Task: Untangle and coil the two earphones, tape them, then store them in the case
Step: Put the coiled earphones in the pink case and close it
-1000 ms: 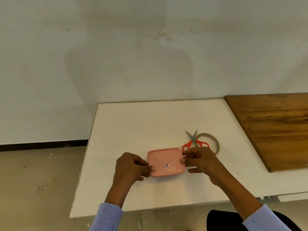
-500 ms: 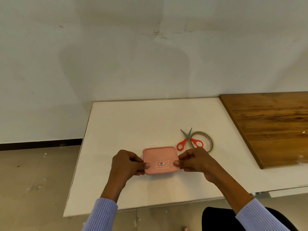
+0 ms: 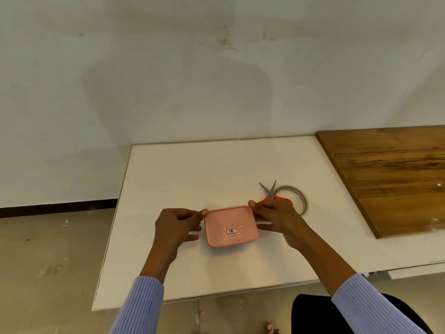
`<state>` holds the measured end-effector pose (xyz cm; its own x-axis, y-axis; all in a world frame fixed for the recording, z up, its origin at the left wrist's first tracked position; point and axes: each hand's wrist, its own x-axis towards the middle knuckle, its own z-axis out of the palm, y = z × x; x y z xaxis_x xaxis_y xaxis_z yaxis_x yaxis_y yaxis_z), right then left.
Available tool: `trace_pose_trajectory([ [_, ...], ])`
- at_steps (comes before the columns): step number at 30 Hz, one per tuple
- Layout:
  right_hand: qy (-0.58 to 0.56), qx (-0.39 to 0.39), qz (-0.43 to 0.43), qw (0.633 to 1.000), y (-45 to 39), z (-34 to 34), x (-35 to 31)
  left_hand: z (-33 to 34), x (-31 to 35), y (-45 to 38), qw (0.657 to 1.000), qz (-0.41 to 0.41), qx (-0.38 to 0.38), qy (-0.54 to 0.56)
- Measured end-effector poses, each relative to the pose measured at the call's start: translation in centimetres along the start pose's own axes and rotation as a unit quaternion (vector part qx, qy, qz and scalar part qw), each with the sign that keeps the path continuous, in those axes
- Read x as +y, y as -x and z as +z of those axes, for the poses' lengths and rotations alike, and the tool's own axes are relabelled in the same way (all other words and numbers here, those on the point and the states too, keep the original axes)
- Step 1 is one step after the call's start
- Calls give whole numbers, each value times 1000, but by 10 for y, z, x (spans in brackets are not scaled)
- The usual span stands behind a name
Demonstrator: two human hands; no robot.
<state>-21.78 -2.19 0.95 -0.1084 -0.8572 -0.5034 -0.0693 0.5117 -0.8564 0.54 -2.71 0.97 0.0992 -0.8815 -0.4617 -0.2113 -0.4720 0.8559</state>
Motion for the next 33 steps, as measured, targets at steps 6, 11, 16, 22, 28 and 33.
trace_pose_trajectory([
  [6, -42, -12, 39, 998, -1, 6, 0, 8, -3, -5, 999, -7, -12, 46],
  [11, -49, -9, 50, 997, -2, 7, -1, 14, -8, -9, 999, 33, 25, 7],
  [16, -49, -4, 42, 998, -3, 7, -1, 15, -9, -9, 998, 43, 36, -2],
  [22, -15, 19, -29, 999, 6, 3, 7, 11, -5, -6, 997, 69, 37, -17],
  [28, 80, -20, 5, 997, 18, -8, 13, 3, -6, -3, 991, 93, -3, -93],
  [33, 80, -14, 28, 996, 18, -2, 11, 2, -6, -1, 984, 99, -17, -148],
])
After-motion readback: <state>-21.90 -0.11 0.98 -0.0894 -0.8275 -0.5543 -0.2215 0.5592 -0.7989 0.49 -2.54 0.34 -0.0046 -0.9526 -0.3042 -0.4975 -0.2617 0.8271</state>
